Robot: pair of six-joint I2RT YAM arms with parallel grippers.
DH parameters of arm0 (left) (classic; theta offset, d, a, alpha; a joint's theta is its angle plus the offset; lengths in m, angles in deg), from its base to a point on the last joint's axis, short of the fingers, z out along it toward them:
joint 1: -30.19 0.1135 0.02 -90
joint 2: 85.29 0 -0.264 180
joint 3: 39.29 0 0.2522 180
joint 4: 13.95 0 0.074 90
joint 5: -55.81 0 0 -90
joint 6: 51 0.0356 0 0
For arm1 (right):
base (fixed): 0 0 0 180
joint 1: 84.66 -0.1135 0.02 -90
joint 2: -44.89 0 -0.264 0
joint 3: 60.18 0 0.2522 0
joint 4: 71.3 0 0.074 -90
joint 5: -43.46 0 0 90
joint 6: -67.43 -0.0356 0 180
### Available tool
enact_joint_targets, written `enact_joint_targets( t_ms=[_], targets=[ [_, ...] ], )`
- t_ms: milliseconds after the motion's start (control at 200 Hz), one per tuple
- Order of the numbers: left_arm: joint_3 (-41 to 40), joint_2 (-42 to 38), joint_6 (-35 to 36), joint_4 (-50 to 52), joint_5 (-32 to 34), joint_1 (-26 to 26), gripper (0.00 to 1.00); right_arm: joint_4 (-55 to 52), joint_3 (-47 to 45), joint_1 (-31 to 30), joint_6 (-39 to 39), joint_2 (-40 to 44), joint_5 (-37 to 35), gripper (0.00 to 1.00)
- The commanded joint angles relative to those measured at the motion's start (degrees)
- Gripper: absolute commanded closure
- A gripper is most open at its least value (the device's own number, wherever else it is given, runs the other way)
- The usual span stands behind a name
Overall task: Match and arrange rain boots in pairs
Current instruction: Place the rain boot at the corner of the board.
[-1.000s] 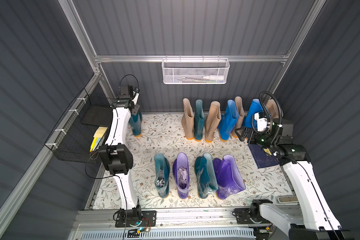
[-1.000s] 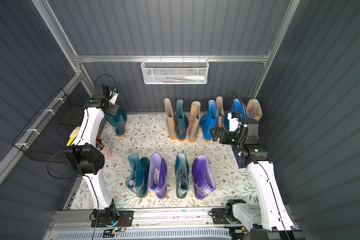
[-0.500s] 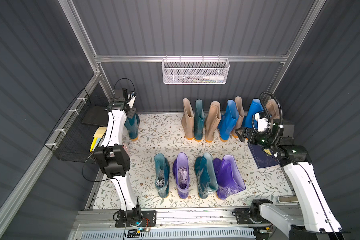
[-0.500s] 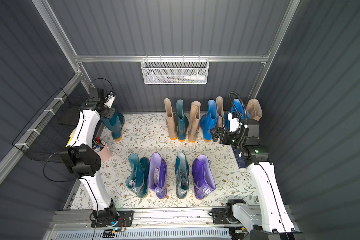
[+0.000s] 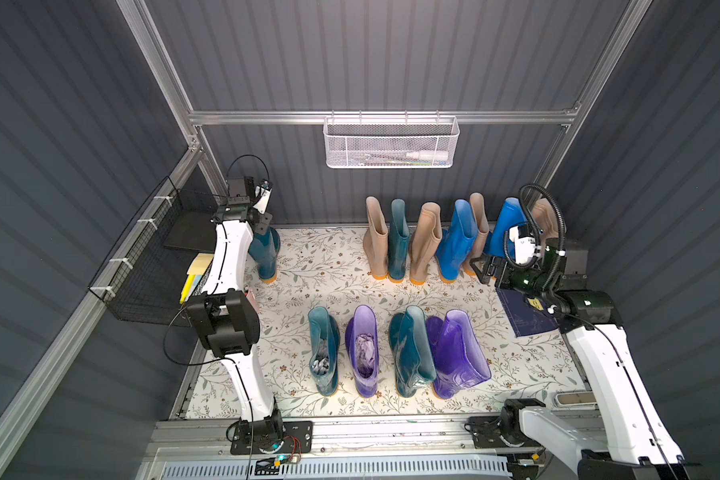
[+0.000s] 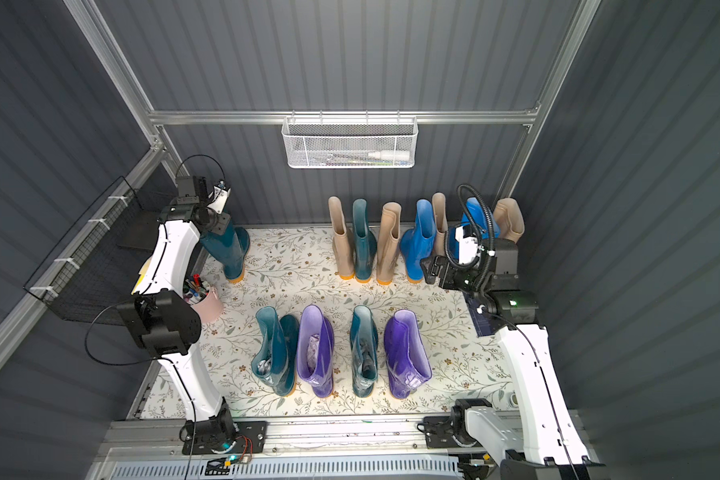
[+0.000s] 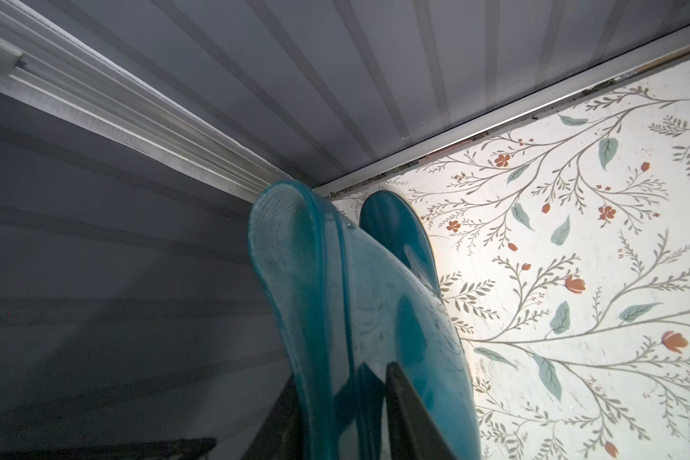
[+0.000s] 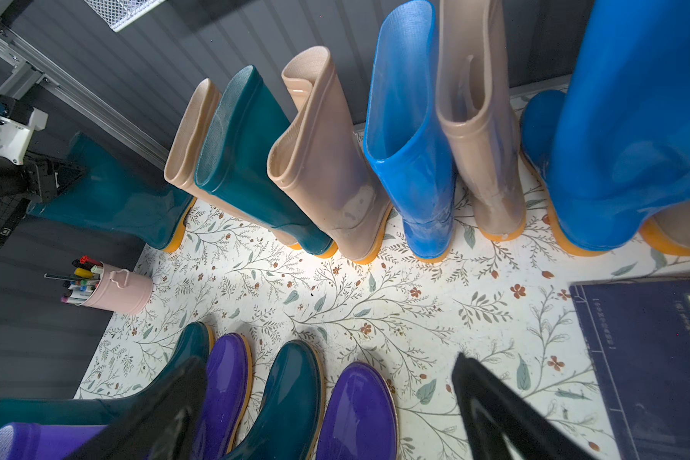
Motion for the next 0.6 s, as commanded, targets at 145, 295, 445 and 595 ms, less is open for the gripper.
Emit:
enact_joint_targets(
  t_ms=[145, 295, 445, 595],
  targets=[
    [1.9, -4.0, -2.4, -4.2, 2.6, 0.7, 0.64, 0.1, -1.2, -0.4, -0.2, 0.7, 0.0, 0.01],
    [-1.6, -5.3, -5.0, -7.3, 2.9, 0.6, 0.64, 0.5, -1.4, -0.4, -0.3, 0.5, 0.0, 0.01],
    [-2.9, -4.9, -5.9, -8.4, 5.6, 0.4, 0.94, 0.2, -0.7, -0.4, -0.2, 0.0, 0.3, 0.01],
    [-4.8, -5.9, -6.7, -11.5, 7.7, -0.3, 0.81, -0.5, -0.2, -0.5, 0.0, 0.3, -0.1, 0.01]
  ],
)
